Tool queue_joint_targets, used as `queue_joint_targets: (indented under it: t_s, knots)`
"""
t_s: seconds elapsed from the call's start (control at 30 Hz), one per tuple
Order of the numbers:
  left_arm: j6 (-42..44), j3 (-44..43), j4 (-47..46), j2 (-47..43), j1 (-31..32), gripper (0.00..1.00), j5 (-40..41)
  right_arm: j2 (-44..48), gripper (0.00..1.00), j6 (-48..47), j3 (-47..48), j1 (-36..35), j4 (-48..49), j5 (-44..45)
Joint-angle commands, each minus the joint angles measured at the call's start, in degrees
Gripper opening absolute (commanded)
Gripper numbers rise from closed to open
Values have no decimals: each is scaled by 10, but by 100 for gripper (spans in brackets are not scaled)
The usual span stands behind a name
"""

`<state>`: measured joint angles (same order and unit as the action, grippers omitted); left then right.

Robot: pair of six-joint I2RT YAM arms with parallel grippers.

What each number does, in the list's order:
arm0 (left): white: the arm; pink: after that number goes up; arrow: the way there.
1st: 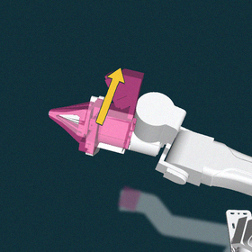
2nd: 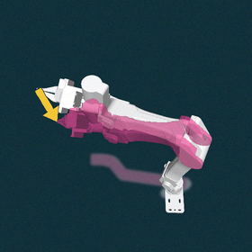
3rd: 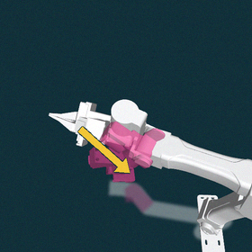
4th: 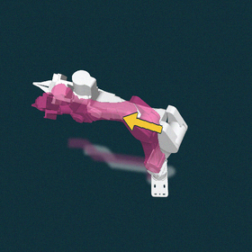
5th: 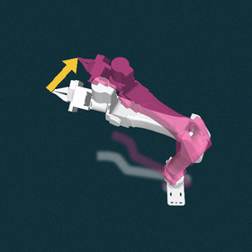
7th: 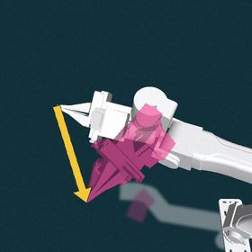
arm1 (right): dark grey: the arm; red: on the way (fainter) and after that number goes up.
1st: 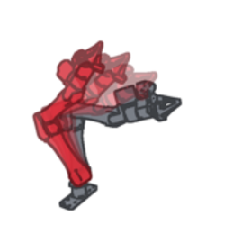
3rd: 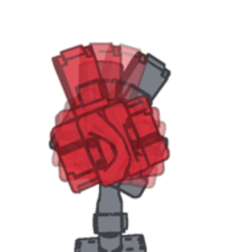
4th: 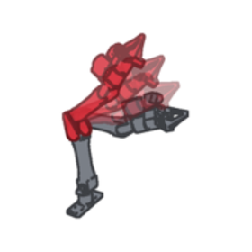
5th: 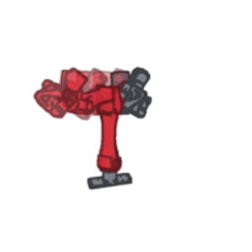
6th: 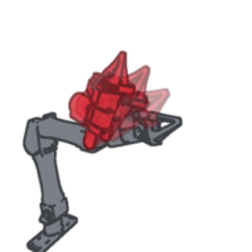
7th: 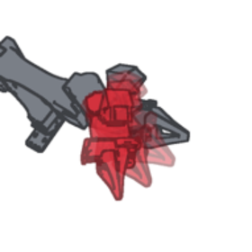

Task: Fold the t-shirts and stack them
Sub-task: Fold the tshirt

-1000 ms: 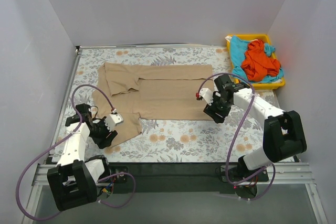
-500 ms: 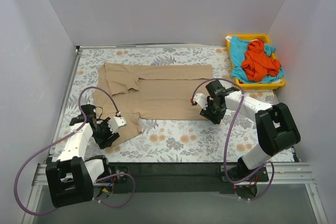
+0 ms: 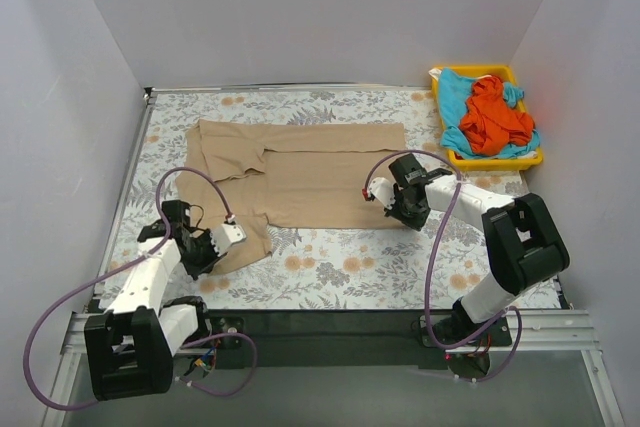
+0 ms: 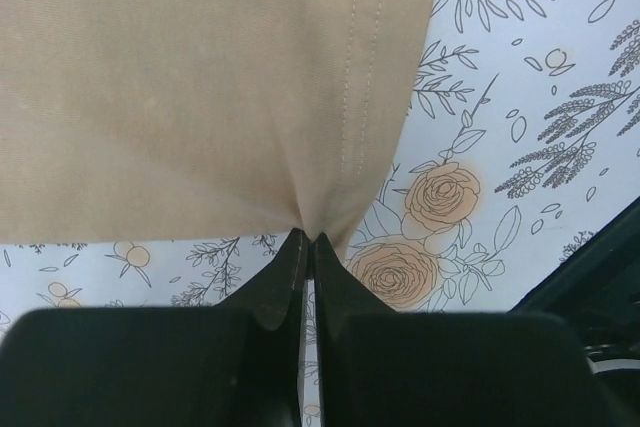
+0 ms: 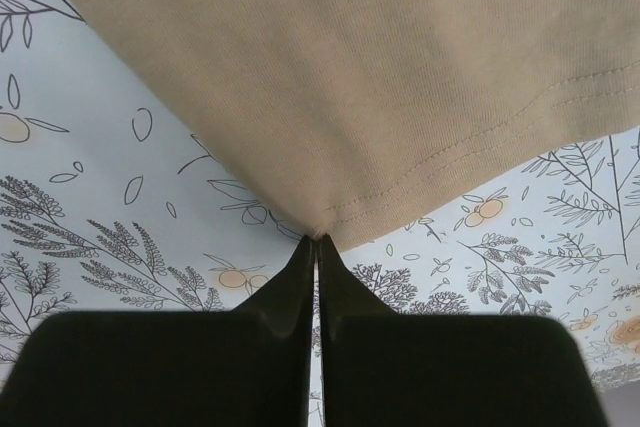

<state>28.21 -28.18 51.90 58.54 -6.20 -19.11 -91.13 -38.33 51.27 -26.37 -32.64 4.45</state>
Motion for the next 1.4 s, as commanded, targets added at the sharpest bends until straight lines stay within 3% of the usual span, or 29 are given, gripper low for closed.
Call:
queue_joint_targets:
  t_s: [0.0, 0.23, 0.43, 0.67, 0.93, 1.37]
  knots:
    - [-16, -5, 2, -24, 1, 0, -15, -4, 1, -3, -7, -1, 15, 21]
    - [4, -99, 127, -33, -33, 0, -64, 59, 1, -25, -5, -1, -24, 6]
    - [-1, -158, 168, -48, -64, 0, -84, 121, 1, -39, -12, 0, -71, 1]
    - [-88, -323, 119, 97, -129, 0, -166, 100, 1, -57, 37, 14, -71, 10]
    - [-177, -505, 59, 237, -127, 0, -210, 10, 1, -69, 149, 43, -70, -4]
    - [-320, -598, -76, 347, -105, 0, -178, -123, 1, -99, 298, 91, -72, -13]
